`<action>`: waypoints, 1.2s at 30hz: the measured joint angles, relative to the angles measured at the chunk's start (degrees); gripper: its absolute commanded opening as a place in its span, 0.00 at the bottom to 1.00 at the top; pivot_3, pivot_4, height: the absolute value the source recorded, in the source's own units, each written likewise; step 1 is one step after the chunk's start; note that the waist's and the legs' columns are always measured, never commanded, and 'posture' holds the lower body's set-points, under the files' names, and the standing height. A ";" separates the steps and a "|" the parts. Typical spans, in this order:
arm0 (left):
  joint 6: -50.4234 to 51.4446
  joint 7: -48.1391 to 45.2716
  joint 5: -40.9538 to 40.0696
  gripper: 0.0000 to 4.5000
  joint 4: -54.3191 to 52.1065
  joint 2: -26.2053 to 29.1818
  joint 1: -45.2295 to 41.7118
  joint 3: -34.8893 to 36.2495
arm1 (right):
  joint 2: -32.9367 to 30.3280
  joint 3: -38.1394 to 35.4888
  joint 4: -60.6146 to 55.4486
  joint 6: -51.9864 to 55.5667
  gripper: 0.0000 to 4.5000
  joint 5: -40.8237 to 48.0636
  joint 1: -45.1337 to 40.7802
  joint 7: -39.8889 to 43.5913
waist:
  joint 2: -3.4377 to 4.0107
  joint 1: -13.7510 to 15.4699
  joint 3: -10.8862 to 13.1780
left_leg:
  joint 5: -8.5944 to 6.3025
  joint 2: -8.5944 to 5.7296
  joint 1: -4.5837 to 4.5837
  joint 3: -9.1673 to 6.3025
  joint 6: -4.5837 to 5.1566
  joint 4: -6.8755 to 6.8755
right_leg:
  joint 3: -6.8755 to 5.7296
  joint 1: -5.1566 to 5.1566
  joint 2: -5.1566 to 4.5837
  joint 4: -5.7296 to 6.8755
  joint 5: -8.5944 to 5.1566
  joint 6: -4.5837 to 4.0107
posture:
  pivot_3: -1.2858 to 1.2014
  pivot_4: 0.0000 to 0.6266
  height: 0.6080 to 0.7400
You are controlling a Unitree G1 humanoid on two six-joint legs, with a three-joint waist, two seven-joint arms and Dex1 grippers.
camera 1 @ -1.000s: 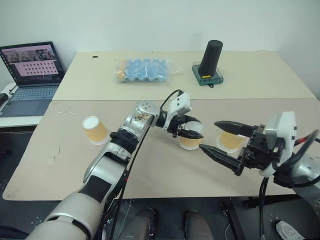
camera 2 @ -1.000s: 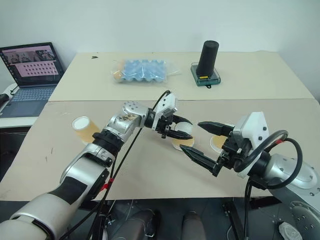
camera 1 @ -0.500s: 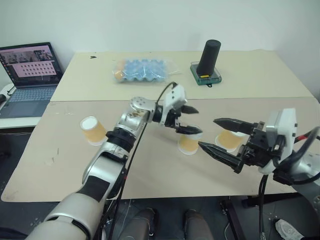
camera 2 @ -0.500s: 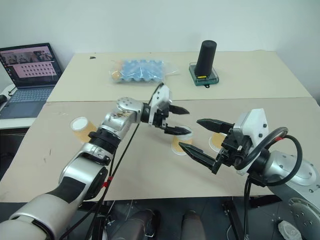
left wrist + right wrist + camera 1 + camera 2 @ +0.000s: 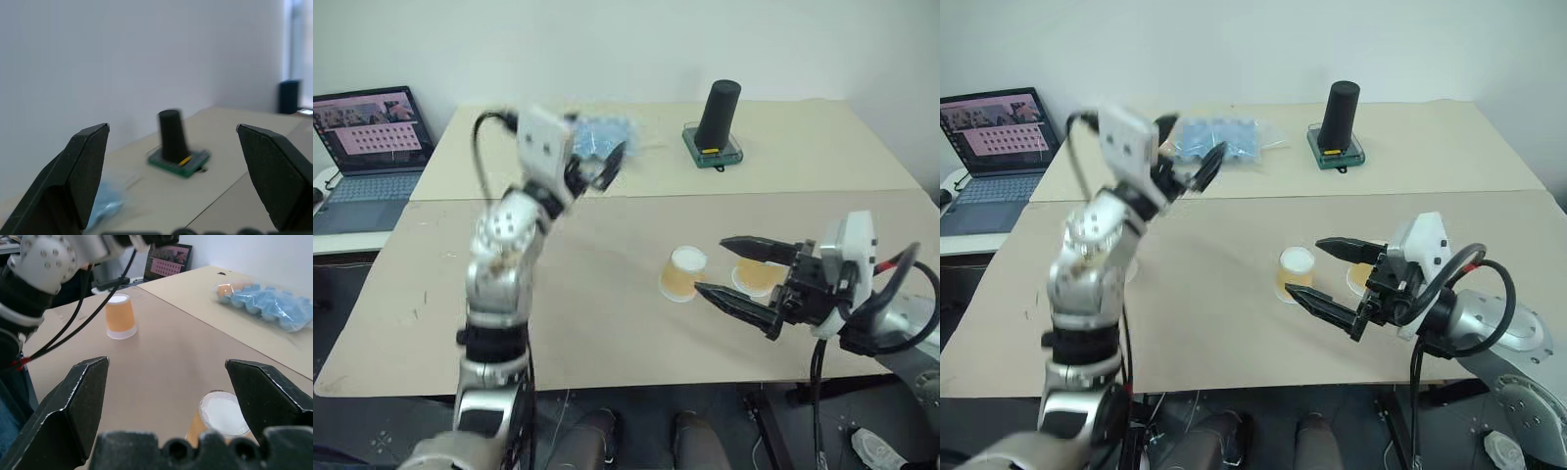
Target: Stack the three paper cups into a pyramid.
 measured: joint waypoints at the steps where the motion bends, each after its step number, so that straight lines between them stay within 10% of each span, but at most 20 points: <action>1: 0.73 2.84 1.96 0.99 -1.10 -0.29 3.01 -0.08 | 0.00 0.45 0.46 0.00 1.00 -0.10 -0.65 0.26 | -0.01 0.12 0.00 | -0.04 0.00 -0.01 0.00 -0.07 0.00 | -0.01 -0.02 0.01 0.01 0.02 -0.01 | 0.52 0.24 0.90; 18: -0.10 18.90 8.60 0.99 -11.15 -3.84 23.55 3.78 | 0.34 5.37 5.97 -0.12 1.00 -2.92 -5.39 6.27 | -0.09 1.94 -0.06 | -0.27 0.02 0.01 0.00 -0.40 0.00 | -0.12 -0.11 0.01 -0.08 0.05 -0.02 | 0.52 0.24 0.90; 36: 4.82 19.91 1.86 0.99 -8.04 -6.95 23.54 7.70 | 0.85 5.36 6.10 -0.11 1.00 -3.16 -5.18 6.10 | -0.12 1.91 -0.08 | -0.28 0.02 0.02 0.00 -0.40 0.00 | -0.13 -0.10 0.00 -0.10 0.05 -0.01 | 0.52 0.24 0.90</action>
